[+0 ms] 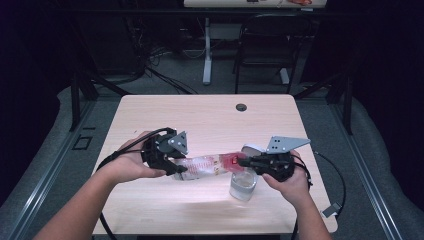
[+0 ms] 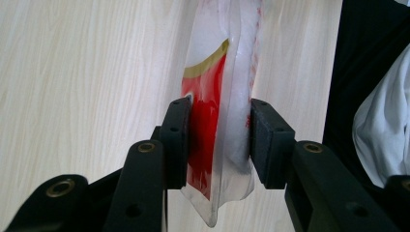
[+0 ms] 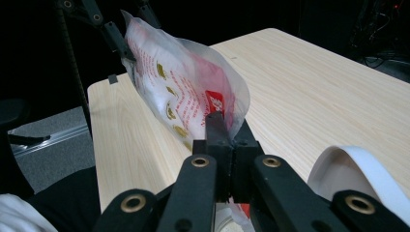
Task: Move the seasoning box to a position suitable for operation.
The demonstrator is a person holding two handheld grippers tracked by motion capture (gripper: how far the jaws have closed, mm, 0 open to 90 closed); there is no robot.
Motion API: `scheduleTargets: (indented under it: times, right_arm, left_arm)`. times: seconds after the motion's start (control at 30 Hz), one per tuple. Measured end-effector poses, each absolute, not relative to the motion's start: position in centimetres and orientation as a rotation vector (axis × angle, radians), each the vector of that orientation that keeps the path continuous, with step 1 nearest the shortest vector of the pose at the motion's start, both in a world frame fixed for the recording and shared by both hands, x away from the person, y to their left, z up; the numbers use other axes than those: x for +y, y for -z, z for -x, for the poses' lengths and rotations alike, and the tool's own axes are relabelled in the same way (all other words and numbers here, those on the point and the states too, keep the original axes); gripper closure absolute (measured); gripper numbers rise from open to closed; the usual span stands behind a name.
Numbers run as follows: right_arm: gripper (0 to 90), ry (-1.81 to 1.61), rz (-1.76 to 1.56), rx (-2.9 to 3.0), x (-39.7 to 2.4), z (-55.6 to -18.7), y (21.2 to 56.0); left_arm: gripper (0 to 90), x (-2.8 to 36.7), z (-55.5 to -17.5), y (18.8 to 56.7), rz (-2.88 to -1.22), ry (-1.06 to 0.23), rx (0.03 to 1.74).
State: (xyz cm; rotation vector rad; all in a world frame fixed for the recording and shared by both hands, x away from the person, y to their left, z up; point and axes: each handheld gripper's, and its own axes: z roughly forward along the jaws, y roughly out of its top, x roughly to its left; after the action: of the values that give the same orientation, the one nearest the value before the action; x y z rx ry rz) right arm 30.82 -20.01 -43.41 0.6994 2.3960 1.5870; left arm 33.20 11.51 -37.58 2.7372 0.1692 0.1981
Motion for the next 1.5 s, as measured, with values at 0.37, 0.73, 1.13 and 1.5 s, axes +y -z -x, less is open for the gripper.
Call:
scheduleTargets:
  times: [0.37,0.73,1.13,1.5]
  right_arm:
    - [90.0,-1.593,-0.740,2.404,-20.3,-30.4,43.5]
    - [90.0,-1.629,-0.741,2.375,-21.1,-30.2,44.1]
    - [90.0,-1.649,-0.760,2.362,-21.5,-30.2,44.5]
    - [90.0,-1.669,-0.770,2.361,-21.5,-30.3,44.7]
  left_arm:
    - [63.8,11.0,-33.1,36.7,-2.753,-0.206,0.140]
    - [65.0,10.4,-33.2,35.8,-2.753,-0.202,0.123]
    - [67.7,9.7,-33.2,35.1,-2.770,-0.207,0.102]
    - [71.4,9.5,-33.3,34.9,-2.771,-0.198,0.092]
